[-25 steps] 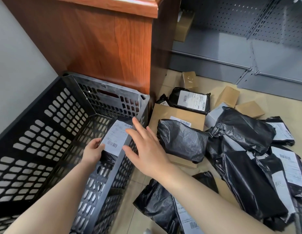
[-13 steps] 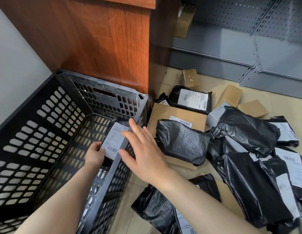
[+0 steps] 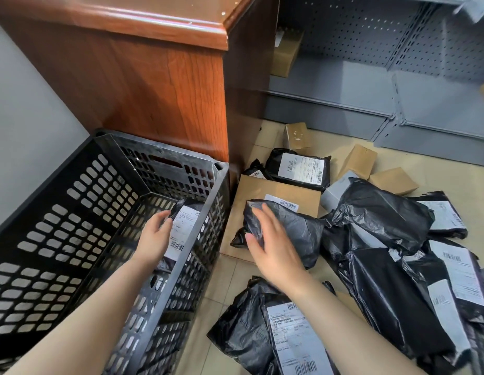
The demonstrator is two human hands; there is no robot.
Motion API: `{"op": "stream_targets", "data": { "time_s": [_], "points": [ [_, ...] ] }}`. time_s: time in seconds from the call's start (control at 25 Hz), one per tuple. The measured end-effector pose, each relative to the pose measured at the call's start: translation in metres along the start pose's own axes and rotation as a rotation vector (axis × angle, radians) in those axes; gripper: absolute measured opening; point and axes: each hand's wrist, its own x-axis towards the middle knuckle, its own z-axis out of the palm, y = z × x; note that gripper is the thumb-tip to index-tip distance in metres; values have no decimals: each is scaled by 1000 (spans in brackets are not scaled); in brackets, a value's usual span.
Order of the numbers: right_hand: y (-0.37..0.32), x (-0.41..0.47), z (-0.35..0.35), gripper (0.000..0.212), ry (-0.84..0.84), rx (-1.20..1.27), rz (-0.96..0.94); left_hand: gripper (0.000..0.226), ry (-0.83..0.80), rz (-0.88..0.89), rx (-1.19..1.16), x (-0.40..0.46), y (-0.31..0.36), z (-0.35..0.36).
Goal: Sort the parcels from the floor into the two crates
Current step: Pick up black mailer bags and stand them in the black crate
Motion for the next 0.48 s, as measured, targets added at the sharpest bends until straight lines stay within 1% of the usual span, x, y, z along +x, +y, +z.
{"op": "stream_targets", "data": {
  "time_s": [0.12,0.24,0.36,0.48],
  "points": [
    [25,-11,-17,58,26,-31,94,31,-29,59,-138,-19,38,-11],
    [33,-25,-38,56,81,-35,108,28,-9,182,-148,-43,81,-13],
    [36,-36,-56,55,110,-34,141,28,-23,327,-52,-72,119,-1],
    [39,-47,-74,55,133,-38,167,32,-35,486,128,-90,138,18]
  ]
}}
